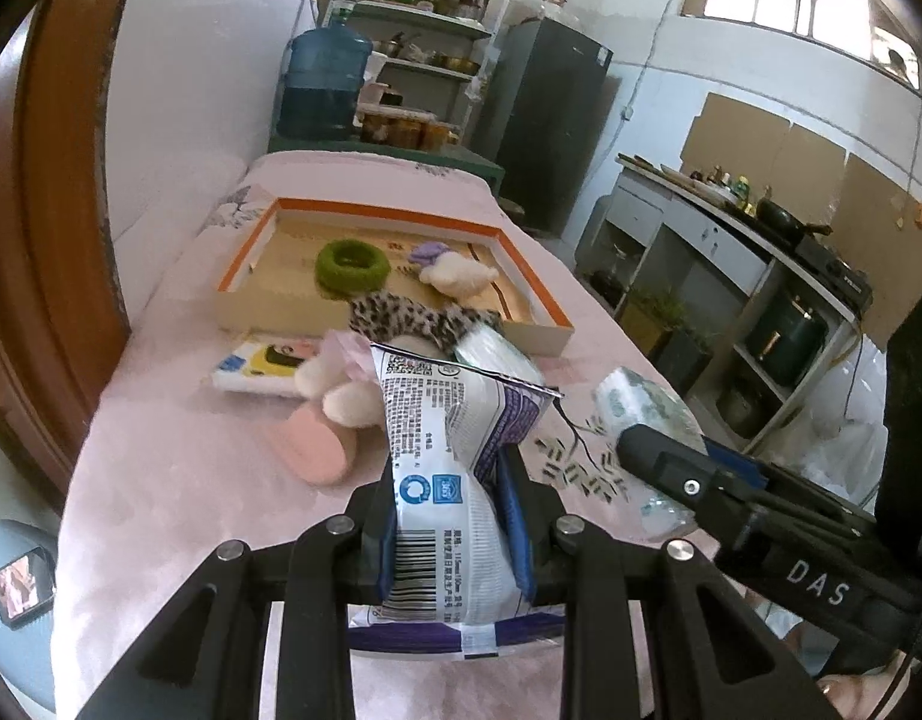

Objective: Organize soft objects
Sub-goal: 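Carry the wipes pack and snack bag over the box tray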

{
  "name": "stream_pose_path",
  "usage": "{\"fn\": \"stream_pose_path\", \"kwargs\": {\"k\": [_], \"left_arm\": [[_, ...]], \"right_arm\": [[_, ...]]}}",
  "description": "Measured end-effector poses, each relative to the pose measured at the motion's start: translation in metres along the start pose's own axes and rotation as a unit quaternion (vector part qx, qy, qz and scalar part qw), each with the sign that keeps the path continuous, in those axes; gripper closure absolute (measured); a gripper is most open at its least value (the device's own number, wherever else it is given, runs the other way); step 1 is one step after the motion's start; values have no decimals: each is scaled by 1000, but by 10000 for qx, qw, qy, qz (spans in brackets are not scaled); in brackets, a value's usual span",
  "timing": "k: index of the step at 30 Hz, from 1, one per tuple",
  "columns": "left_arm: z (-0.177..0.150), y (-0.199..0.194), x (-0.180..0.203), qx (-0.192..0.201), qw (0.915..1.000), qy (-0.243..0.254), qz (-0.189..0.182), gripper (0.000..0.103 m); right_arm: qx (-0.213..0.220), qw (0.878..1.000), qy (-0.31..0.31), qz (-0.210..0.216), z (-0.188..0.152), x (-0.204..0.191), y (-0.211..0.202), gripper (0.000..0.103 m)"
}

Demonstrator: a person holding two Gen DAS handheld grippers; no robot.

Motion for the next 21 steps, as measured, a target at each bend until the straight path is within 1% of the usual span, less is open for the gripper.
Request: {"fn": "stream_pose_path", "kwargs": {"k": [11, 21], "left_arm": [[30, 4, -28, 173, 9995, -111, 225, 74], [58, 23, -50, 165, 9991, -154, 371, 74]], "right_arm": [[124, 9999, -118, -16, 28, -3, 9, 50], [83, 9997, -216, -8, 52, -8, 32, 50]]}}
Point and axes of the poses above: each gripper's, at about its wrist camera, not at the fingertips, and y roughly the way its jaws point, x to its right, z to its top, the point moved 1 cm from there along y, roughly the way its jaws point, and after that the axes turned 9 degrees about y, right-handed, at the moved point
